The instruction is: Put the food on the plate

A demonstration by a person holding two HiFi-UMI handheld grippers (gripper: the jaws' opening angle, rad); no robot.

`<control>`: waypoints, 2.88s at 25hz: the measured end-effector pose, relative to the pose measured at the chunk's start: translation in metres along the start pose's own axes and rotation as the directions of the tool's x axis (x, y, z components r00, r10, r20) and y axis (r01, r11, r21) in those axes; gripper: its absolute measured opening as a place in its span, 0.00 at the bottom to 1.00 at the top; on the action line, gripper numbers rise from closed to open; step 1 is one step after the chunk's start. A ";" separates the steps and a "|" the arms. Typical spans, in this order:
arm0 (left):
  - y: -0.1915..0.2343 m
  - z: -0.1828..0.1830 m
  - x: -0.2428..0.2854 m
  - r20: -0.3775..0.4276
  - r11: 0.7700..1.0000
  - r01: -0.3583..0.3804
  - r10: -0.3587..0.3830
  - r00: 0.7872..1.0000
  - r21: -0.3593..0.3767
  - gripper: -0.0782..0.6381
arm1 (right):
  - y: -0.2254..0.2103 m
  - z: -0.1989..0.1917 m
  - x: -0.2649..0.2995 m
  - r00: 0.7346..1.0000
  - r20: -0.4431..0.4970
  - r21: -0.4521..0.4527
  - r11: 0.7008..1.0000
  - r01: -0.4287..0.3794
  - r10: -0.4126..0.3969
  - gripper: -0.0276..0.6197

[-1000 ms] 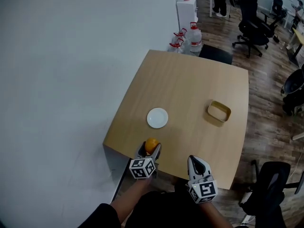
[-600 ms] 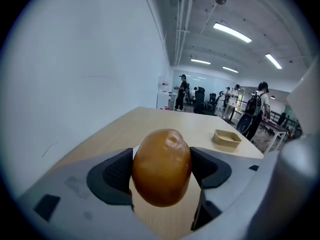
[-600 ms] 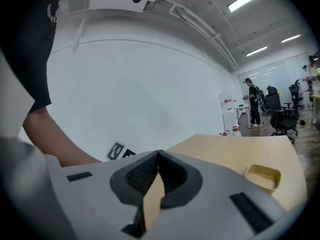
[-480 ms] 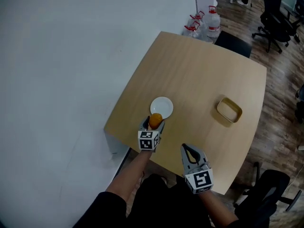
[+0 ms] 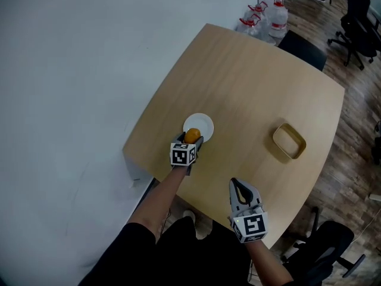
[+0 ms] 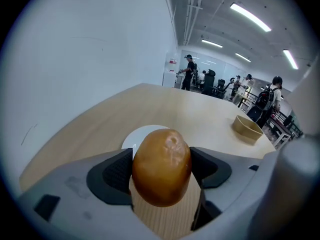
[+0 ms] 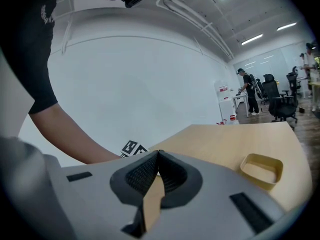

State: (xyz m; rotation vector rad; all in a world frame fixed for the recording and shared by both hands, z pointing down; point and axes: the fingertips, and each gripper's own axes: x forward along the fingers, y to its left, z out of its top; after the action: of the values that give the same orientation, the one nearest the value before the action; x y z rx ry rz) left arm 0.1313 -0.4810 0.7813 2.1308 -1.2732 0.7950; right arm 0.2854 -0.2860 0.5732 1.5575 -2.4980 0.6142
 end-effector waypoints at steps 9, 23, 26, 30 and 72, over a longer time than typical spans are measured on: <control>0.003 -0.004 0.037 -0.026 0.995 -0.058 0.060 0.998 0.079 0.57 | -0.041 -0.014 -0.010 0.995 -0.020 0.032 0.995 0.099 -0.098 0.14; -0.005 0.016 0.028 0.056 0.987 -0.033 0.024 0.998 0.158 0.59 | -0.023 -0.022 -0.037 0.995 -0.035 -0.013 0.995 0.098 -0.098 0.14; -0.009 0.018 0.015 0.076 0.989 -0.019 0.008 0.997 0.149 0.59 | -0.013 -0.011 -0.044 0.997 0.010 0.017 0.997 0.078 -0.078 0.14; -0.010 0.021 -0.011 0.131 0.994 -0.012 -0.002 0.991 0.109 0.59 | 0.002 -0.005 -0.045 0.996 0.022 -0.013 0.996 0.087 -0.087 0.14; -0.014 -0.097 -0.515 0.663 0.920 0.387 -0.323 0.675 0.053 0.58 | 0.302 -0.019 -0.117 0.945 0.201 -0.109 0.953 0.284 -0.259 0.14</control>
State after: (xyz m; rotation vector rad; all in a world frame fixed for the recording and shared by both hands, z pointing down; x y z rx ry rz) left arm -0.0746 -0.1056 0.4789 2.5702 -1.0928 -0.2339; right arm 0.0702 -0.0652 0.4719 1.9360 -2.3233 0.2636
